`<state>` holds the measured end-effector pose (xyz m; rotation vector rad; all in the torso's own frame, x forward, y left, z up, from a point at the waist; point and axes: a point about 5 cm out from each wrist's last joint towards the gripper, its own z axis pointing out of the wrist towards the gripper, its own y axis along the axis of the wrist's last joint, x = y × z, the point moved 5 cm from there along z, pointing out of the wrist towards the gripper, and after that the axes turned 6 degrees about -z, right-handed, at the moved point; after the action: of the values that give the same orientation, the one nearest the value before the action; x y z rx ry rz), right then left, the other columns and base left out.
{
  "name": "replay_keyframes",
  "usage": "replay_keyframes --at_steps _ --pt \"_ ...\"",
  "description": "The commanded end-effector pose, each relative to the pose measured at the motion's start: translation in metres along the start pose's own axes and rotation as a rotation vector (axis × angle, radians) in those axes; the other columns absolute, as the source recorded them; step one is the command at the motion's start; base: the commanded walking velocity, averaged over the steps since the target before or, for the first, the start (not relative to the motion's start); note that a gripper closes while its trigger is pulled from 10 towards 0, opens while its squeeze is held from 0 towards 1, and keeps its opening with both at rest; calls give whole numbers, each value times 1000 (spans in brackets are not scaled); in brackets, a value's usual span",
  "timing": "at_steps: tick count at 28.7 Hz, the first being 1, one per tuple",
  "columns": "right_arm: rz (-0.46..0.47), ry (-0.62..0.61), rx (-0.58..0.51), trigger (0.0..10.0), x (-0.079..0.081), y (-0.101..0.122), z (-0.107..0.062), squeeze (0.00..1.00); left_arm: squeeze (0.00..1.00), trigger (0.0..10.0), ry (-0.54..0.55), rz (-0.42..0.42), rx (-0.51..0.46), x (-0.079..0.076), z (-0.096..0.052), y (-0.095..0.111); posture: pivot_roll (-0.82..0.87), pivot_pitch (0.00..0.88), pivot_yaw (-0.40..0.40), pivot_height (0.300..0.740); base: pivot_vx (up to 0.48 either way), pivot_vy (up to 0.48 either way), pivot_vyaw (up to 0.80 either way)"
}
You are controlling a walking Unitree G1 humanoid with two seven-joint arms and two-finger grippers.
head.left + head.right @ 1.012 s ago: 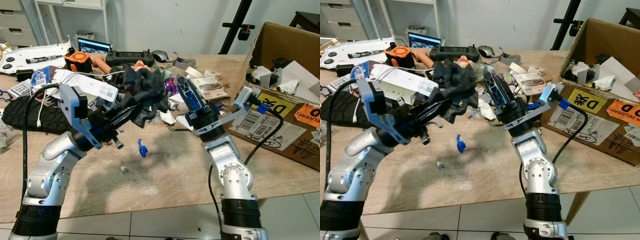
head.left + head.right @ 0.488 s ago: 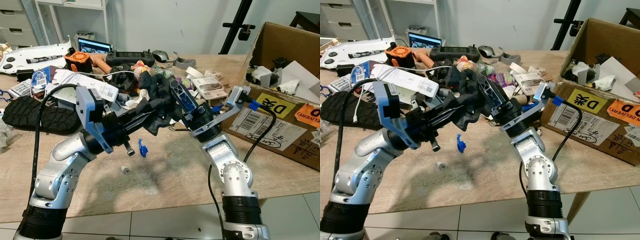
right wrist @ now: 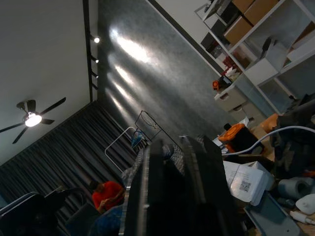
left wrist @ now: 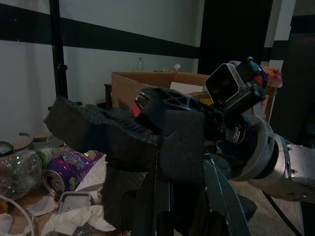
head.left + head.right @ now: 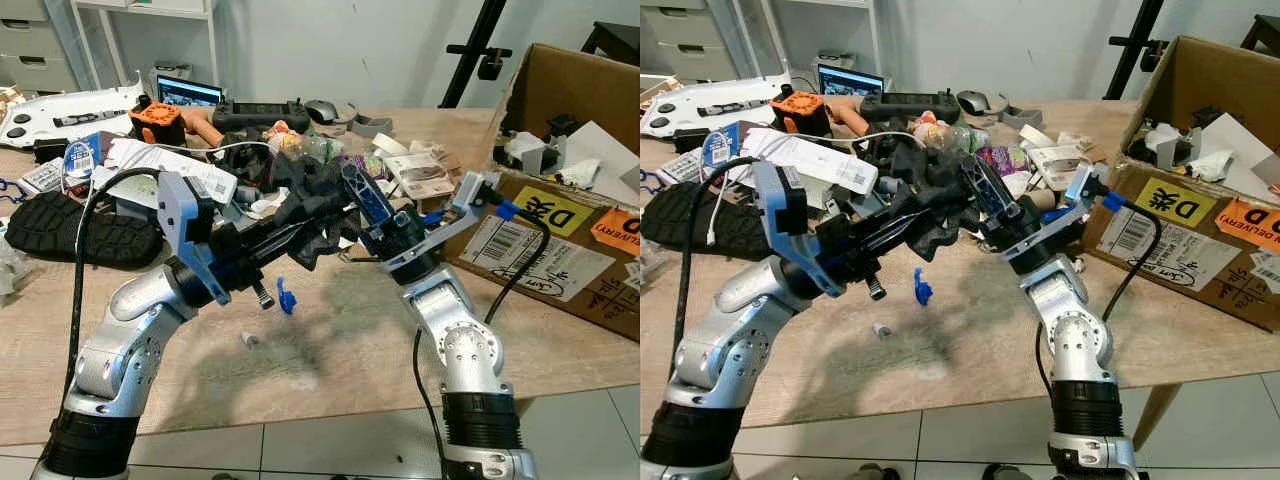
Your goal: Picking trash to rubbish bin
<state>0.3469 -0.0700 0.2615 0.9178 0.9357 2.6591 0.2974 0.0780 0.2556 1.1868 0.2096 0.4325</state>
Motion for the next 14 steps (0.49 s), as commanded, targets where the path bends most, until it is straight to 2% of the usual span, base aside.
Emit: replay_keyframes --at_steps 1,13,14 --pt "16 -17 44 0 -2 -12 -3 0 0 0 -72 16 -27 -14 13 6 60 155 -18 740 0 0 0" --pt "28 -11 24 0 -1 -12 0 0 0 0 -52 24 -38 -12 16 7 71 162 -21 740 0 0 0" --pt "25 -12 24 0 -1 -12 0 0 639 0 -40 28 -45 -10 16 8 69 164 -16 740 0 0 0"
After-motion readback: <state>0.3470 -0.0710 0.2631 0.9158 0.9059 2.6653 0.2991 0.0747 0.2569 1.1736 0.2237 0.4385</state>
